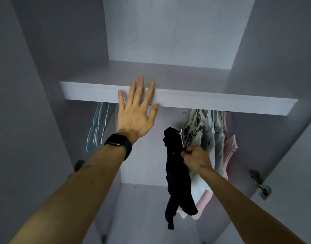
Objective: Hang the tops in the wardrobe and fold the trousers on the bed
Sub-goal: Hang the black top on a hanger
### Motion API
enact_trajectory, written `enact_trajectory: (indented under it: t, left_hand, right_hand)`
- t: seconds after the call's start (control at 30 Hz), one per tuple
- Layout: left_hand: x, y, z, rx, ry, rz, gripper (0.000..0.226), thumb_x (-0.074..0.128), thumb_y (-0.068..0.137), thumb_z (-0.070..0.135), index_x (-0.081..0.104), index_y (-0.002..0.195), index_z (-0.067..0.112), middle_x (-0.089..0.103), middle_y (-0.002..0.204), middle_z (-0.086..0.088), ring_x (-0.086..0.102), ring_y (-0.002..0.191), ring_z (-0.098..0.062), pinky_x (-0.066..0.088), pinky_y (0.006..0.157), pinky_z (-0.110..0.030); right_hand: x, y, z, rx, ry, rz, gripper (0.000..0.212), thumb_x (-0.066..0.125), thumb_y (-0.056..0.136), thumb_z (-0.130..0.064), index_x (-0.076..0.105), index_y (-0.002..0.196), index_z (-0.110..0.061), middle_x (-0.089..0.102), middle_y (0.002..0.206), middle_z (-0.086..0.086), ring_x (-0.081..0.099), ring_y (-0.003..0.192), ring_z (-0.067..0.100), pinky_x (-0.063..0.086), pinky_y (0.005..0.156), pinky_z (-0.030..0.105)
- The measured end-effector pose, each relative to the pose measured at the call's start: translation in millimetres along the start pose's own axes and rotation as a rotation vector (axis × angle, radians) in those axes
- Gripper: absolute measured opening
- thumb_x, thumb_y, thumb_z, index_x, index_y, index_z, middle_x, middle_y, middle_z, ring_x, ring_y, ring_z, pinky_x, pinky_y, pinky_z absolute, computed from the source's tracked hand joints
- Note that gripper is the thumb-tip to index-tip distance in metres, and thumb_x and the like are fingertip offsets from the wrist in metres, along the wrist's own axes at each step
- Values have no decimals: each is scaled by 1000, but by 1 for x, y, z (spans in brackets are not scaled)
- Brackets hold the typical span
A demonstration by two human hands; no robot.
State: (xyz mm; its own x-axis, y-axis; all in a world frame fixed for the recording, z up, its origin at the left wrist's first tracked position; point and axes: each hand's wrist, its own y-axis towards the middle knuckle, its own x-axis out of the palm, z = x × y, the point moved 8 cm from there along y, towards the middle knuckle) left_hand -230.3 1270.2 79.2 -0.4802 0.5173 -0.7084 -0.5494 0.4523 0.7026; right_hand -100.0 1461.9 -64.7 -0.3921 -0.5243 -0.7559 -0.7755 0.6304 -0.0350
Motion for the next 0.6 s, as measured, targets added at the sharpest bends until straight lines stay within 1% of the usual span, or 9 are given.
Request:
enact_trajectory:
  t: [0.03,0.1,0.2,0.27,0.37,0.5,0.6]
  left_hand:
    - [11,2,-3,-27,-8,3,63,21,107,52,-5,161,33,-11,169,-2,-12,155,-22,-3,121,-62]
    - [23,4,-5,-52,-7,45,62,19,107,52,-9,160,33,-12,169,-2,-15,154,-23,-1,120,-64]
    - [32,11,-4,-55,-9,149,64,21,107,52,-9,159,31,-8,169,-5,-12,155,-27,-2,119,-66]
    - [36,14,-1,-53,-9,204,65,21,106,53,-7,160,29,-5,169,-8,-8,155,-30,-2,119,-67]
    - [39,15,1,-33,-8,287,66,23,106,55,0,161,26,0,169,-11,-4,155,-34,-4,118,-68]
    - [42,12,-1,-15,-13,396,65,25,106,55,8,161,25,5,169,-10,0,155,-34,-3,117,-68]
    - [43,13,-1,6,-4,474,65,26,106,55,12,161,24,8,168,-10,2,155,-34,-2,118,-68]
  right_hand:
    - [5,7,6,15,58,0,22,61,95,-28,71,90,-9,74,83,8,71,86,27,57,85,38]
    - [13,18,18,39,139,7,18,64,94,-31,71,94,-15,75,84,6,72,88,26,57,89,41]
    - [23,36,34,54,209,32,16,64,93,-32,71,95,-17,75,84,4,71,90,26,57,91,42]
    - [32,49,45,58,221,41,14,64,94,-31,70,91,-19,75,84,4,71,90,26,57,91,42]
    - [48,59,58,70,240,48,16,64,95,-28,66,80,-24,74,79,4,71,87,26,57,90,42]
    - [57,75,60,58,249,84,21,63,97,-29,65,78,-21,73,75,3,71,80,23,55,82,33]
    - [53,87,50,24,306,135,22,63,97,-27,62,76,-23,73,76,6,71,79,24,55,77,31]
